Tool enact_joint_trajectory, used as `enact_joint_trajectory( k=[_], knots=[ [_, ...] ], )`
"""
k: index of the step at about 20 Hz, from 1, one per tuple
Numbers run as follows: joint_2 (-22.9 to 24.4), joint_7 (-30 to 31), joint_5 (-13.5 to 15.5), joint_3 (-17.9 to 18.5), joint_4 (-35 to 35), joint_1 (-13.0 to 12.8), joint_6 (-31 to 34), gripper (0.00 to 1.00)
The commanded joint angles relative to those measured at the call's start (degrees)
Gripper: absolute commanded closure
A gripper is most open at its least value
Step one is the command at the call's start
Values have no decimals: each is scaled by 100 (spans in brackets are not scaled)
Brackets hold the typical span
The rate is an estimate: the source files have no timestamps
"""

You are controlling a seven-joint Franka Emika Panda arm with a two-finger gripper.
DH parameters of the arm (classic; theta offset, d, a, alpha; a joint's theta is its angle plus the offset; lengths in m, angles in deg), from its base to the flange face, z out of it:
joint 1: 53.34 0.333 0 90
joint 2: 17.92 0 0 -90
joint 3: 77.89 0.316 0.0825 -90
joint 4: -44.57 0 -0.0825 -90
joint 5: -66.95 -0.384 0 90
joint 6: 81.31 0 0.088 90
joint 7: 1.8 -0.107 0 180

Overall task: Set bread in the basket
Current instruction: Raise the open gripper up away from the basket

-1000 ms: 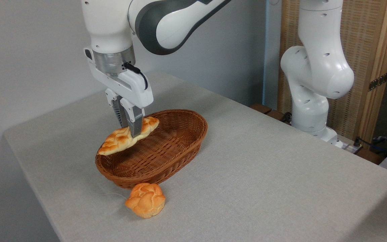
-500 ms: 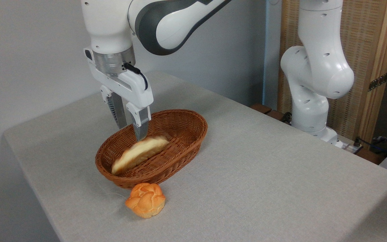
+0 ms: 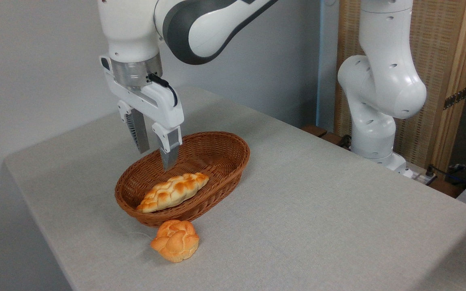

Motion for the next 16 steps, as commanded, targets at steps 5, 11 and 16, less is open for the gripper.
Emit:
enact_joint_trajectory(
  k=[5,11,16],
  knots=[
    [120,-7,-226,464,-557,86,46,0],
    [216,-630,-217,1053,-865,86,64,0],
    [261,-1448,-217,1274,-865,86,370,0]
  ],
)
